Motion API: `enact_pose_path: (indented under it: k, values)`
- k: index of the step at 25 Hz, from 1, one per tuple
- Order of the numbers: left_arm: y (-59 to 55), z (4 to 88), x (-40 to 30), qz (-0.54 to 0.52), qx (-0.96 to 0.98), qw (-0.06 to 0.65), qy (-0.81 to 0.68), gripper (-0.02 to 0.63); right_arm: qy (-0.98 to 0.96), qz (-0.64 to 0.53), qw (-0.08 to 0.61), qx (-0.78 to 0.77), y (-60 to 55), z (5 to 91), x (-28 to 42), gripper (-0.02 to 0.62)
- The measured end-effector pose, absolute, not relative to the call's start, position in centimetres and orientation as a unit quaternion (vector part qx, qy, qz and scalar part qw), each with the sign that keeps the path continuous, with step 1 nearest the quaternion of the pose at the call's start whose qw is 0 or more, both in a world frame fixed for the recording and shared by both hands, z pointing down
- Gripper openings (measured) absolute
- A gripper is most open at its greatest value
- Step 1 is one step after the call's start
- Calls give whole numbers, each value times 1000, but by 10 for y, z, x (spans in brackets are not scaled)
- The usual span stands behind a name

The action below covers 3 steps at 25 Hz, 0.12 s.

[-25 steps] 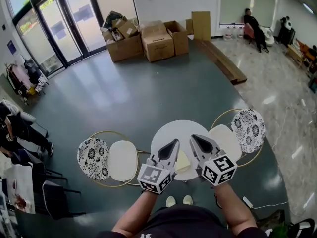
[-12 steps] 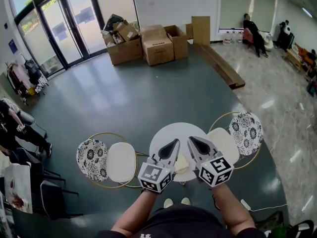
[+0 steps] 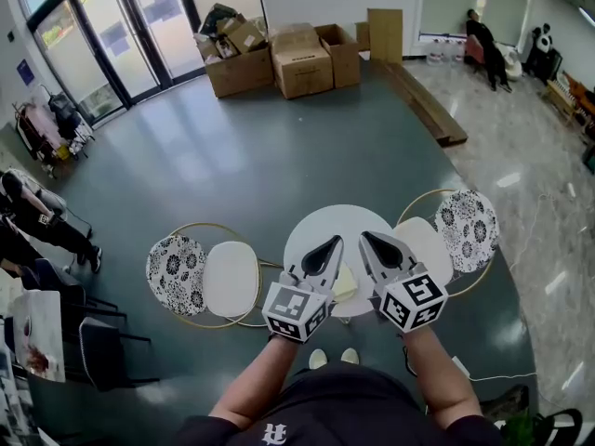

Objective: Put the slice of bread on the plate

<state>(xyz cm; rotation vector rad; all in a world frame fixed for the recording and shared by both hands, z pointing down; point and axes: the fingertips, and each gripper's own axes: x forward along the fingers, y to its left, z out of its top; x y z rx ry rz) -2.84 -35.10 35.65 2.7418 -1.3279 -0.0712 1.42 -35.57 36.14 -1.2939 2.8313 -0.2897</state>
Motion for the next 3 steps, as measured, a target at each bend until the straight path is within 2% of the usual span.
enact_pose_path:
  k: [3]
  values:
    - [-353, 358, -29, -23, 898, 46, -436, 5, 906, -92, 8, -413, -357, 363, 14, 6]
